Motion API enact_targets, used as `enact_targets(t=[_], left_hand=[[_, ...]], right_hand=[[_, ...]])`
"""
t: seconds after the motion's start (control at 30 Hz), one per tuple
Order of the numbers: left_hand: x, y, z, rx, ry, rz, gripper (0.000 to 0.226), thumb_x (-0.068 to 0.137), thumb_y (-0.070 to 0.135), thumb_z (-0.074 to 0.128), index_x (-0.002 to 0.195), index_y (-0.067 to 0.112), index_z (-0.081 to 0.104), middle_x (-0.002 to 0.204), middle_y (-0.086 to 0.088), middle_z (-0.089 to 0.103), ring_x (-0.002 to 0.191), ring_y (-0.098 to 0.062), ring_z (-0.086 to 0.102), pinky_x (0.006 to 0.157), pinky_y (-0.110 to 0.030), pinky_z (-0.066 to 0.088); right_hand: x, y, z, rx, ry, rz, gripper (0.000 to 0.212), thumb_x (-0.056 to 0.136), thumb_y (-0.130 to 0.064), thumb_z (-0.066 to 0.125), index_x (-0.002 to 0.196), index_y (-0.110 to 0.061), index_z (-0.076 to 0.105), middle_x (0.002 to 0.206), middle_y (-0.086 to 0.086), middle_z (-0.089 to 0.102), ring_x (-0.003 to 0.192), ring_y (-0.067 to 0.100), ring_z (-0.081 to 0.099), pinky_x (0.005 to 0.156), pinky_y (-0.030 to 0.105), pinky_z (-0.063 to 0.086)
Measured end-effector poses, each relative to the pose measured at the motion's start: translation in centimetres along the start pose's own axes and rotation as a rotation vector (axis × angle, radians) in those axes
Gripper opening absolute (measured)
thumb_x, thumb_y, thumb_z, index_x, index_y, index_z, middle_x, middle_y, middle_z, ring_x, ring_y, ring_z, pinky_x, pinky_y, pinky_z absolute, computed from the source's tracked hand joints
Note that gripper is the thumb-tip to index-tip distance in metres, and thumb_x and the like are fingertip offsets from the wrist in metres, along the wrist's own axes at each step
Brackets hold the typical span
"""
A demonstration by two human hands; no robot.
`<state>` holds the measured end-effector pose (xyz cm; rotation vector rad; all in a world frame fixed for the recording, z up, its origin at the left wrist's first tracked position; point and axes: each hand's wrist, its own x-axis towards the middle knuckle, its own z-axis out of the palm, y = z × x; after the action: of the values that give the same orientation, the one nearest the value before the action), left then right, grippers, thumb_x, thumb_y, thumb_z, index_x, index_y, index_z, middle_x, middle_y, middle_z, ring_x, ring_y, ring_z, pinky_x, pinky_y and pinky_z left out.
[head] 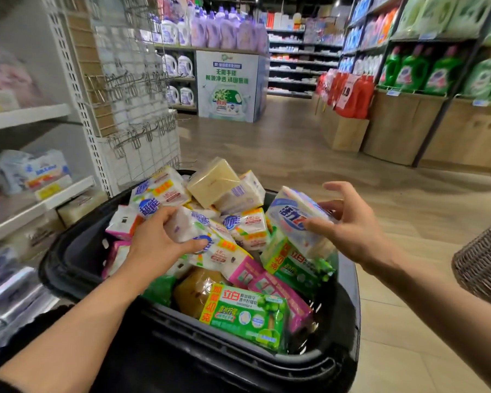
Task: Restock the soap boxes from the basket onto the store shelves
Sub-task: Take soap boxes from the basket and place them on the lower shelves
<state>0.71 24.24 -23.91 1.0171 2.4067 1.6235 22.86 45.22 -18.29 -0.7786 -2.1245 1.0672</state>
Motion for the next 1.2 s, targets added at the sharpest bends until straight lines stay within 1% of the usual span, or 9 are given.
enact_targets(t=[0.23, 0.4, 0.53, 0.67, 0.77, 0.87, 0.93, 1.03, 1.2], left_hand=[[-0.7, -0.4, -8.7, -0.340, 0.254, -0.100, 0.068, 0.045, 0.038, 0.093, 0.102, 0.015, 0.066, 0.098, 0.000, 0.074, 0.094, -0.020, 0.069, 0.084, -0.033, 0.055], [-4.8, -2.8, -18.0, -0.320, 0.427, -0.176, 0.072, 0.046, 0.024, 0.085, 0.111, 0.006, 0.060, 0.096, -0.005, 0.072, 0.078, -0.014, 0.071, 0.063, -0.024, 0.056], [-10.5, -6.8, -23.8, -0.214, 0.539, -0.314, 0.066, 0.051, 0.027, 0.087, 0.108, 0.008, 0.059, 0.097, -0.006, 0.070, 0.074, -0.009, 0.069, 0.056, -0.018, 0.051], [-15.2, -11.6, -28.2, -0.038, 0.683, -0.517, 0.086, 0.031, 0.060, 0.087, 0.100, 0.015, 0.066, 0.095, -0.004, 0.072, 0.084, -0.021, 0.069, 0.070, -0.039, 0.056], [-16.7, -14.2, -30.2, 0.012, 0.798, -0.600, 0.080, 0.035, 0.055, 0.089, 0.100, 0.017, 0.061, 0.096, -0.003, 0.068, 0.088, -0.024, 0.065, 0.080, -0.046, 0.056], [-17.7, -16.8, -31.5, -0.001, 0.890, -0.698, 0.076, 0.039, 0.053, 0.090, 0.099, 0.017, 0.060, 0.094, -0.001, 0.067, 0.086, -0.023, 0.064, 0.073, -0.039, 0.054], [-18.5, -18.9, -32.1, 0.017, 0.910, -0.756, 0.066, 0.050, 0.048, 0.091, 0.098, 0.014, 0.061, 0.092, -0.003, 0.067, 0.082, -0.023, 0.063, 0.064, -0.034, 0.048], [-19.1, -21.5, -32.4, 0.014, 0.936, -0.819, 0.060, 0.055, 0.045, 0.090, 0.094, 0.011, 0.062, 0.090, -0.008, 0.068, 0.075, -0.023, 0.061, 0.056, -0.031, 0.039], [-18.8, -26.1, -30.5, -0.068, 0.946, -0.915, 0.071, 0.047, 0.049, 0.089, 0.100, 0.010, 0.063, 0.095, -0.006, 0.069, 0.081, -0.023, 0.063, 0.062, -0.032, 0.044]], right_hand=[[-0.1, -6.3, 5.5, 0.388, -0.286, -0.179, 0.071, 0.068, 0.003, 0.078, 0.128, -0.019, 0.046, 0.108, 0.006, 0.070, 0.092, 0.019, 0.070, 0.080, 0.033, 0.057], [0.1, -10.6, 13.7, 0.381, -0.550, -0.302, 0.071, 0.064, -0.003, 0.084, 0.120, -0.030, 0.050, 0.115, 0.005, 0.066, 0.107, 0.020, 0.063, 0.089, 0.036, 0.052], [-1.2, -14.0, 21.6, 0.333, -0.741, -0.429, 0.069, 0.069, 0.003, 0.080, 0.124, -0.023, 0.046, 0.118, 0.004, 0.062, 0.115, 0.010, 0.057, 0.091, 0.021, 0.048], [-3.5, -16.8, 29.5, 0.271, -0.931, -0.529, 0.074, 0.069, 0.010, 0.075, 0.129, -0.017, 0.041, 0.118, -0.003, 0.056, 0.109, -0.001, 0.056, 0.089, 0.013, 0.046], [-4.8, -17.9, 35.7, 0.149, -0.911, -0.604, 0.076, 0.066, 0.003, 0.077, 0.132, -0.011, 0.042, 0.112, 0.003, 0.059, 0.107, 0.010, 0.057, 0.096, 0.025, 0.044], [-5.5, -18.8, 41.1, 0.072, -0.884, -0.567, 0.065, 0.072, 0.001, 0.076, 0.128, -0.006, 0.044, 0.102, 0.007, 0.059, 0.100, 0.019, 0.054, 0.078, 0.019, 0.039], [-6.2, -18.9, 43.9, -0.037, -0.882, -0.530, 0.064, 0.074, -0.007, 0.078, 0.128, -0.009, 0.044, 0.114, 0.009, 0.052, 0.101, 0.020, 0.051, 0.073, 0.018, 0.040], [-6.7, -17.8, 47.8, -0.161, -0.841, -0.439, 0.064, 0.071, -0.018, 0.082, 0.124, -0.009, 0.048, 0.127, 0.013, 0.045, 0.114, 0.024, 0.049, 0.087, 0.024, 0.038], [-7.3, -15.1, 52.5, -0.287, -0.869, -0.274, 0.060, 0.068, -0.018, 0.084, 0.120, -0.007, 0.054, 0.127, 0.012, 0.051, 0.115, 0.024, 0.049, 0.081, 0.022, 0.037]])
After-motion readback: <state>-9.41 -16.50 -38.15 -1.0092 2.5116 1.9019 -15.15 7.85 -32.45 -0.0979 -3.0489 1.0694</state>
